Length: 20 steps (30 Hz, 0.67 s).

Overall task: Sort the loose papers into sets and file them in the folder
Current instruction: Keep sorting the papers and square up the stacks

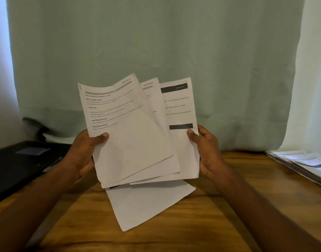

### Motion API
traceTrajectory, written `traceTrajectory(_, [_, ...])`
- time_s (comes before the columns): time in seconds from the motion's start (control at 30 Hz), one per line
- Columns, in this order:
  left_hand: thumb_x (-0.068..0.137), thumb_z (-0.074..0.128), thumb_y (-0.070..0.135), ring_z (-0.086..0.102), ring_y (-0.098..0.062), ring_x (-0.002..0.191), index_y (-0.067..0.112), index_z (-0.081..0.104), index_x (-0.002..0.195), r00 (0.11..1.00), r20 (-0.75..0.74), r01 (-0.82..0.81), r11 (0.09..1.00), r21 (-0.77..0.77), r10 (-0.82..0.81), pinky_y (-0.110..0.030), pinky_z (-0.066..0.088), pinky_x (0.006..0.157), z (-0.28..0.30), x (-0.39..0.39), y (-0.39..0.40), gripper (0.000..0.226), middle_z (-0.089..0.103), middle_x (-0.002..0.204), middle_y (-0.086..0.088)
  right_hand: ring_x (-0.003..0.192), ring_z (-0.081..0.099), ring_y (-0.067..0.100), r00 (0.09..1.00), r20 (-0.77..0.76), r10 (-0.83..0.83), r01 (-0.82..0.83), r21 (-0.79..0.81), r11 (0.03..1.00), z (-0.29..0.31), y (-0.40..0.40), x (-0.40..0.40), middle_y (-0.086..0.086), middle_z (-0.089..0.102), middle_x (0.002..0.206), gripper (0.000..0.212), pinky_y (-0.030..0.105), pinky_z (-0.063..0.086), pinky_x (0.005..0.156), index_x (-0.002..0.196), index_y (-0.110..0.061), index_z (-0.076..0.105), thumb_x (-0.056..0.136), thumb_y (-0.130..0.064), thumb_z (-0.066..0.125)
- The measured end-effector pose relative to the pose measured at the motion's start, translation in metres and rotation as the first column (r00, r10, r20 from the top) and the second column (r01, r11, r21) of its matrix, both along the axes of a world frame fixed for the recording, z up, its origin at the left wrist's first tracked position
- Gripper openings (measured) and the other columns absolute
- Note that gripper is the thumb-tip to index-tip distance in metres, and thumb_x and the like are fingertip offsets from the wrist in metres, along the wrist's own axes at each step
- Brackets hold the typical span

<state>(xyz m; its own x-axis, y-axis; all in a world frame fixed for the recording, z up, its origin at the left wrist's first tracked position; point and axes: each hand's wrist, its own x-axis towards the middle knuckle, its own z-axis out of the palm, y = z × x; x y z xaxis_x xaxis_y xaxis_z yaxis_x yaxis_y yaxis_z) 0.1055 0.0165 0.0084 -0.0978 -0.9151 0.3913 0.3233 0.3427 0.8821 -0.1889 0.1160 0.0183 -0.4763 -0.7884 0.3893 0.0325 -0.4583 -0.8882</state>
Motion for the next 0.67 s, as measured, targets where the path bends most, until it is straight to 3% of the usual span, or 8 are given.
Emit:
traceTrajectory(0.13, [0.1, 0.057, 0.002, 0.067, -0.031, 0.105, 0.015, 0.064, 0.124, 0.996, 0.088, 0.003, 0.998, 0.065, -0.009, -0.047, 0.054, 0.091, -0.006, -0.008, 0.002, 0.027, 0.07, 0.124, -0.011, 0.089, 0.075, 0.03, 0.986, 0.059, 0.155, -0.161, 0.113, 0.98, -0.012, -0.003, 0.02, 0.01, 0.078, 0.104, 0.017, 0.044, 0.063, 0.074, 0.114, -0.014, 0.073, 0.098, -0.015, 0.066])
traceTrajectory(0.23, [0.096, 0.064, 0.004, 0.069, -0.036, 0.111, 0.012, 0.065, 0.13, 0.981, 0.144, 0.105, 0.981, 0.161, -0.128, -0.054, 0.052, 0.101, -0.013, -0.011, 0.004, 0.035, 0.072, 0.123, -0.012, 0.078, 0.073, 0.028, 0.957, 0.111, 0.268, -0.285, 0.198, 0.938, -0.023, -0.002, 0.04, 0.014, 0.077, 0.097, 0.016, 0.039, 0.062, 0.068, 0.101, -0.01, 0.077, 0.099, -0.011, 0.06])
traceTrajectory(0.33, [0.091, 0.07, 0.004, 0.073, -0.035, 0.104, 0.013, 0.067, 0.127, 0.96, 0.199, 0.144, 0.956, 0.255, -0.197, -0.051, 0.057, 0.091, -0.017, -0.009, 0.003, 0.038, 0.075, 0.117, -0.011, 0.089, 0.073, 0.031, 0.905, 0.16, 0.395, -0.422, 0.216, 0.88, -0.027, -0.001, 0.049, 0.015, 0.076, 0.104, 0.023, 0.043, 0.059, 0.078, 0.107, -0.008, 0.076, 0.102, -0.022, 0.058])
traceTrajectory(0.43, [0.09, 0.073, 0.004, 0.07, -0.04, 0.107, 0.016, 0.069, 0.123, 0.983, 0.14, 0.072, 0.945, 0.32, -0.122, -0.059, 0.054, 0.096, -0.021, -0.001, -0.006, 0.036, 0.075, 0.117, -0.014, 0.086, 0.075, 0.03, 0.984, -0.142, 0.105, -0.066, 0.254, 0.965, -0.034, -0.006, 0.045, 0.011, 0.078, 0.094, 0.042, 0.044, 0.06, 0.078, 0.102, -0.008, 0.075, 0.106, -0.04, 0.049])
traceTrajectory(0.47, [0.089, 0.073, 0.004, 0.069, -0.04, 0.108, 0.017, 0.069, 0.122, 0.991, 0.117, 0.028, 0.945, 0.327, -0.07, -0.061, 0.053, 0.097, -0.022, 0.003, -0.01, 0.035, 0.075, 0.116, -0.014, 0.077, 0.073, 0.029, 0.909, -0.413, -0.059, 0.16, 0.215, 0.964, -0.037, -0.009, 0.04, 0.011, 0.076, 0.084, 0.048, 0.044, 0.059, 0.073, 0.093, -0.008, 0.074, 0.107, -0.044, 0.045])
traceTrajectory(0.53, [0.087, 0.076, 0.004, 0.069, -0.04, 0.108, 0.018, 0.069, 0.122, 0.995, 0.094, -0.051, 0.942, 0.331, 0.021, -0.062, 0.053, 0.097, -0.023, 0.012, -0.017, 0.038, 0.074, 0.116, -0.012, 0.065, 0.065, 0.021, 0.518, -0.838, -0.173, 0.423, 0.075, 0.903, -0.043, -0.012, 0.029, 0.007, 0.068, 0.071, 0.051, 0.041, 0.055, 0.067, 0.079, -0.01, 0.069, 0.106, -0.046, 0.044])
traceTrajectory(0.57, [0.087, 0.076, 0.004, 0.069, -0.04, 0.108, 0.019, 0.069, 0.123, 0.995, 0.09, -0.075, 0.941, 0.331, 0.048, -0.062, 0.053, 0.096, -0.024, 0.016, -0.02, 0.039, 0.074, 0.116, -0.012, 0.066, 0.062, 0.018, 0.395, -0.912, -0.111, 0.453, 0.088, 0.887, -0.043, -0.013, 0.026, 0.008, 0.066, 0.071, 0.05, 0.041, 0.054, 0.067, 0.078, -0.009, 0.069, 0.104, -0.047, 0.048])
traceTrajectory(0.67, [0.089, 0.075, 0.005, 0.068, -0.037, 0.108, 0.02, 0.069, 0.12, 0.989, 0.085, -0.142, 0.932, 0.334, 0.12, -0.06, 0.053, 0.097, -0.027, 0.022, -0.026, 0.035, 0.073, 0.119, -0.008, 0.091, 0.064, 0.024, 0.311, -0.916, 0.252, 0.456, 0.377, 0.807, -0.044, -0.014, 0.026, 0.01, 0.07, 0.098, 0.065, 0.043, 0.053, 0.078, 0.107, -0.007, 0.07, 0.088, -0.068, 0.06])
